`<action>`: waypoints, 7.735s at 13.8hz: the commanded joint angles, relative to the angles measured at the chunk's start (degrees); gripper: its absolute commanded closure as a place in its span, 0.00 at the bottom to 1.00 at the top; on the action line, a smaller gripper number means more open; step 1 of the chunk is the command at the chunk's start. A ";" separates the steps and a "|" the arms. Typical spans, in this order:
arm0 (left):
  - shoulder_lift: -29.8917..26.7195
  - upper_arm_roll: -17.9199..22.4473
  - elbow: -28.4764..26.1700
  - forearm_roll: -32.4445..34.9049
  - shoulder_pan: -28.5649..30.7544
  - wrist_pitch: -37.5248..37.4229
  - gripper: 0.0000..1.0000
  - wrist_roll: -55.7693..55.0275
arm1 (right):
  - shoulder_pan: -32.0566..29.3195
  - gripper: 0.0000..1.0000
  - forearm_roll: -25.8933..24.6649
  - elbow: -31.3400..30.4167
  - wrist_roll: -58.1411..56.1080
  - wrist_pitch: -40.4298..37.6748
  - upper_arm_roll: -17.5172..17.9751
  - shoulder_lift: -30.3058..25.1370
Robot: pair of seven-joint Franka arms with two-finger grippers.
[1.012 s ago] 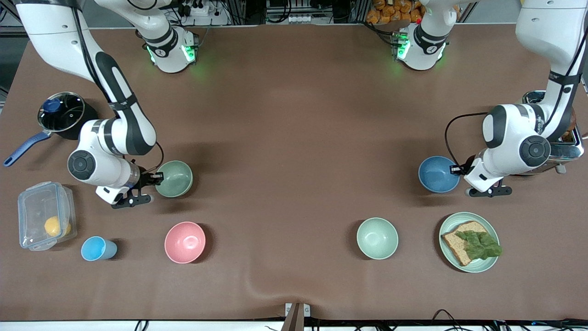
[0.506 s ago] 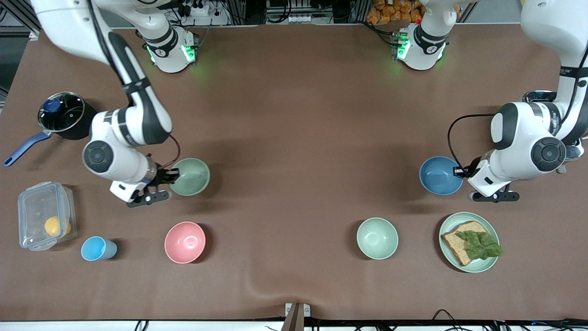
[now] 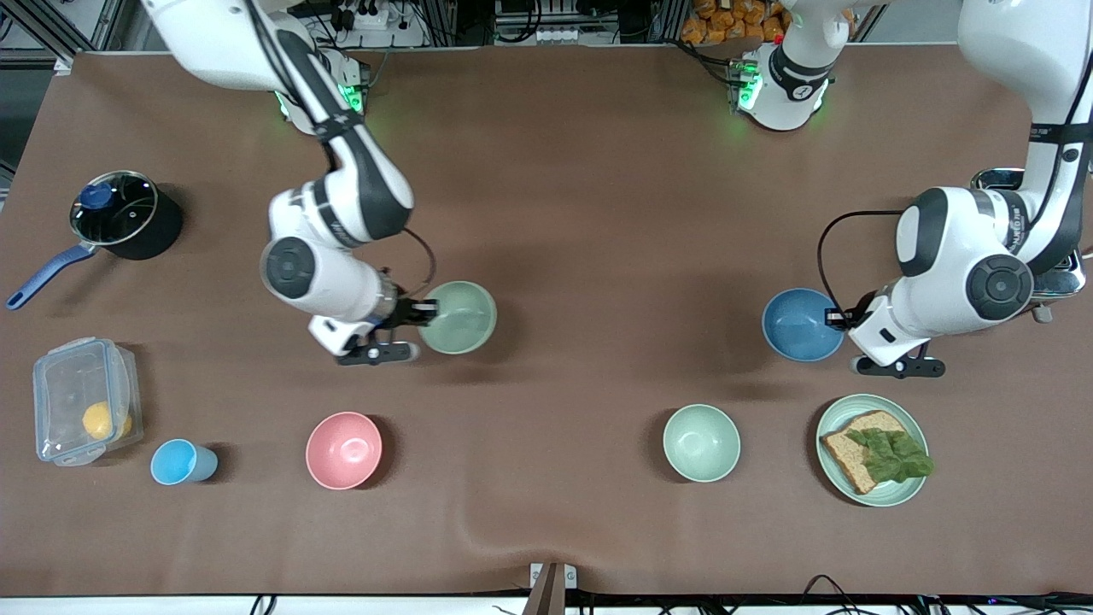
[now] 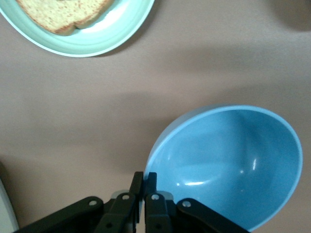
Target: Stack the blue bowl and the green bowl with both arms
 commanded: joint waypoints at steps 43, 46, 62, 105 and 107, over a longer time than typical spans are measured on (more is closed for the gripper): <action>21.01 -5.69 24.23 -12.47 -31.74 12.16 1.00 -51.50 | 3.26 0.00 1.81 8.42 65.66 10.36 -1.13 13.00; 21.80 -5.69 24.06 -11.68 -32.97 12.42 1.00 -51.50 | 3.26 0.00 1.46 8.33 65.57 11.24 -1.13 13.18; 24.96 -4.72 24.14 -8.77 -33.76 15.50 1.00 -51.50 | 4.23 0.00 1.98 8.42 66.62 12.99 -1.13 14.06; -22.32 5.04 16.42 -2.97 -7.22 -30.91 0.00 -2.45 | -20.98 0.00 -13.13 9.21 -16.85 -33.75 -2.10 -25.39; -23.02 5.99 16.32 -2.97 -7.92 -30.91 0.00 -1.85 | -21.27 0.00 -13.65 9.65 -18.10 -37.43 -4.11 -26.28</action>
